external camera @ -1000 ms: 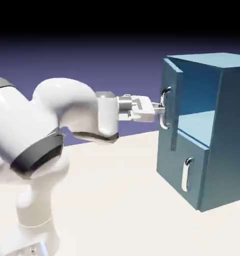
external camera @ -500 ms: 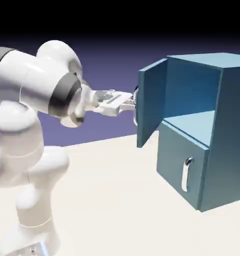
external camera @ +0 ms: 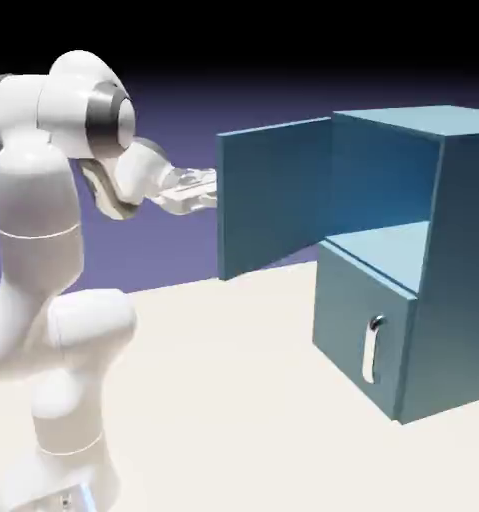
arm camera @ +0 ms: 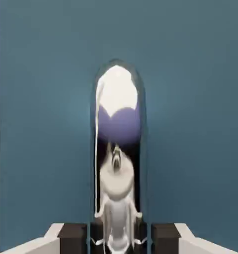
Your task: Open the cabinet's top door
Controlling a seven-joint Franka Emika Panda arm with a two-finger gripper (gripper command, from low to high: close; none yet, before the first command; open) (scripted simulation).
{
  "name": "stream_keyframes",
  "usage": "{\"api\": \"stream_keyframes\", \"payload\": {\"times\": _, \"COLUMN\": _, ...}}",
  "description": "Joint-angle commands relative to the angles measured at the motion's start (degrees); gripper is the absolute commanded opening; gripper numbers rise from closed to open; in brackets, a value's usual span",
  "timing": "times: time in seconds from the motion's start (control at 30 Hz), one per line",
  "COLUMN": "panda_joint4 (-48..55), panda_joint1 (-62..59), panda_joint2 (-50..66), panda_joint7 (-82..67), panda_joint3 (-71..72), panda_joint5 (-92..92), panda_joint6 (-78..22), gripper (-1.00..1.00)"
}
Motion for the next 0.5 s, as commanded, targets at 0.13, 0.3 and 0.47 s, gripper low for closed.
{"api": "stream_keyframes", "payload": {"times": 0.13, "panda_joint4": 10.3, "panda_joint1": -1.0, "panda_joint2": 10.2, "panda_joint7": -1.5, "panda_joint3": -0.7, "panda_joint5": 7.5, "panda_joint6": -2.6, "gripper": -1.0}}
{"api": "stream_keyframes", "payload": {"times": 0.3, "panda_joint4": 20.6, "panda_joint1": -3.2, "panda_joint2": 19.6, "panda_joint7": -4.0, "panda_joint3": -0.9, "panda_joint5": 13.4, "panda_joint6": -6.0, "gripper": -1.0}}
{"api": "stream_keyframes", "payload": {"times": 0.47, "panda_joint4": 27.2, "panda_joint1": -4.8, "panda_joint2": 25.0, "panda_joint7": -5.9, "panda_joint3": -1.0, "panda_joint5": 16.3, "panda_joint6": -8.4, "gripper": 1.0}}
